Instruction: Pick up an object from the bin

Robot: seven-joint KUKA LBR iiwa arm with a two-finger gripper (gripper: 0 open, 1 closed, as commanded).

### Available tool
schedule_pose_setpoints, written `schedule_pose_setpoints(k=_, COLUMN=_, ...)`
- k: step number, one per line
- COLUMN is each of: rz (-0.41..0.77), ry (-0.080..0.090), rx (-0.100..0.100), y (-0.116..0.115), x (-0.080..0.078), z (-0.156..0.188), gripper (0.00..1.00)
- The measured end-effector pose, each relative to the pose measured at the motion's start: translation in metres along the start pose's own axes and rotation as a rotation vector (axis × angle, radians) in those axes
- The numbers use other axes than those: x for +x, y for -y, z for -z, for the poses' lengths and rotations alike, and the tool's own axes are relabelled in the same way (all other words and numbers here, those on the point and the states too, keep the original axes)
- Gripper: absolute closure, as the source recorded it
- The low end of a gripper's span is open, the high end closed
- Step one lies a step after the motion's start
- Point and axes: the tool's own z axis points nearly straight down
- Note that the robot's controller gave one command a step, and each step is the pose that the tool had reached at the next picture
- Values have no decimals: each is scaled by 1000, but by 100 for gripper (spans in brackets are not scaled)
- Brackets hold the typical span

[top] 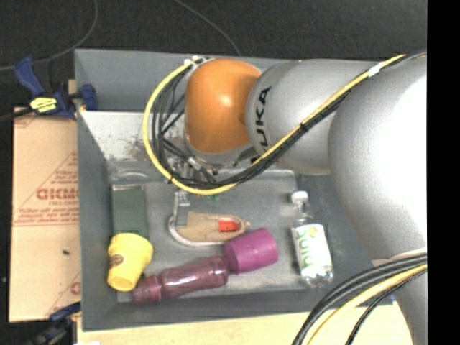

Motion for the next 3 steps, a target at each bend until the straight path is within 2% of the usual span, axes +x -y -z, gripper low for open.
schedule_pose_setpoints(k=1, rz=-173, ry=2, rx=-4, y=100, x=10, z=-46, gripper=0)
schedule_pose_setpoints(k=2, rz=63, ry=18, rx=0, y=64, x=-20, z=-70, gripper=100)
schedule_pose_setpoints(k=3, rz=61, ry=18, rx=-1, y=64, x=-20, z=-70, gripper=100)
